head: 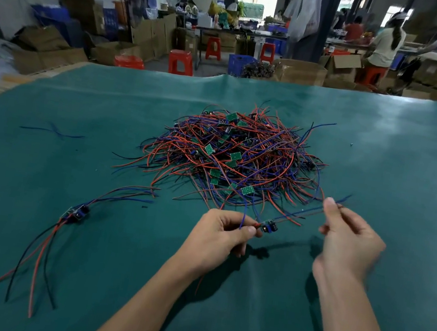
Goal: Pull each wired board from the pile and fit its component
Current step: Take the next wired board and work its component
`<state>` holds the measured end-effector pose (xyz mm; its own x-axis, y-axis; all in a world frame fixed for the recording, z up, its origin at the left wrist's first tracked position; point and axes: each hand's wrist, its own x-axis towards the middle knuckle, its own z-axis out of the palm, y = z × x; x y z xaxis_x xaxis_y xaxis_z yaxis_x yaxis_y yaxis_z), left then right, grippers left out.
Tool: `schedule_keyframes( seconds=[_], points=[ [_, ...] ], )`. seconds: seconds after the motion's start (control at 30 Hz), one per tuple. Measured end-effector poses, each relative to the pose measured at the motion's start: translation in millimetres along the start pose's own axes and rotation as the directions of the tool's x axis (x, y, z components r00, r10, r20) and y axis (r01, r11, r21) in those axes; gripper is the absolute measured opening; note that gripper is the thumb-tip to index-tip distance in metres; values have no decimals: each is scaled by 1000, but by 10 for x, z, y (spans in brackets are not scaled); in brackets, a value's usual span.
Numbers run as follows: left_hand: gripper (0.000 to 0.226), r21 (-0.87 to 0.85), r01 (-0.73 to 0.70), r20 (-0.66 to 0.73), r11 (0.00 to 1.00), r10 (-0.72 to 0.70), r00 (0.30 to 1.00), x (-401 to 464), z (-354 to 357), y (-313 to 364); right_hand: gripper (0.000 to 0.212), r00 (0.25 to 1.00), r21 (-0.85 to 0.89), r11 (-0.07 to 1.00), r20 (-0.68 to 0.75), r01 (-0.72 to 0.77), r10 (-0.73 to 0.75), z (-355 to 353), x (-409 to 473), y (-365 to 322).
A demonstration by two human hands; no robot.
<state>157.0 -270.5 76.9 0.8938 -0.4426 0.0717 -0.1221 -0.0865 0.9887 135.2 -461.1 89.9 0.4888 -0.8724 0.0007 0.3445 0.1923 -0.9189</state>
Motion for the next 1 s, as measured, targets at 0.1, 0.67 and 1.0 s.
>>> schedule_keyframes(
  seconds=[0.1,0.67,1.0],
  points=[
    [17,-4,-6,-26,1000,6,1000,-18,0,12,19,984,-20,999,-170,47,-50,-34,42,22],
    [20,-208,-35,-96,977,15,995,-33,-76,79,4,751,-206,978,652,44,103,162,-501,152],
    [19,27,11,28,1000,-12,1000,-61,-85,87,10,952,45,996,299,-80,63,83,-203,-40]
  ],
)
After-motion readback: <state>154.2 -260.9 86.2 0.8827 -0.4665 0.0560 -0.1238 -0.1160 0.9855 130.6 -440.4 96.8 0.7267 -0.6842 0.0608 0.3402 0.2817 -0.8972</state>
